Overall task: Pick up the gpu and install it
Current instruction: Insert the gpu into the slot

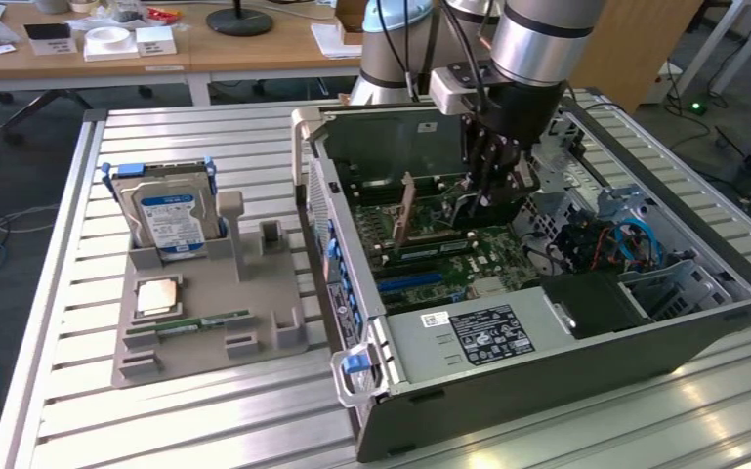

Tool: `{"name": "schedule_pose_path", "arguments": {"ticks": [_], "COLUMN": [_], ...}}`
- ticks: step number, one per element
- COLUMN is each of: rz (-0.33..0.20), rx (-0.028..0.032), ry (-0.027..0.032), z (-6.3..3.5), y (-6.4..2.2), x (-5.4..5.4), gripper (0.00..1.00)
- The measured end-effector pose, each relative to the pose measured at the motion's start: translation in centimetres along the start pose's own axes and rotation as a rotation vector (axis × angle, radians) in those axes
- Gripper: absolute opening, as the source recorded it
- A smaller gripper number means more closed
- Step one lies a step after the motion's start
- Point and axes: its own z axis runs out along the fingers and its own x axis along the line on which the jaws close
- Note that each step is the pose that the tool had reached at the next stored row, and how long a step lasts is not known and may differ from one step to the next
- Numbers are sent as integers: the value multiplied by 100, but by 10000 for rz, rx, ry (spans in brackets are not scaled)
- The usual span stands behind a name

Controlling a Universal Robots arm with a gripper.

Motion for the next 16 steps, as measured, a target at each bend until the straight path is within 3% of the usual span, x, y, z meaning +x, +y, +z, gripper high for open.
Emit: {"name": "schedule_pose_path", "arguments": {"ticks": [16], "rz": [0], "rx": [1], "ry": [0], "z": [39], "y": [67], "x": [1], "gripper": [26]}}
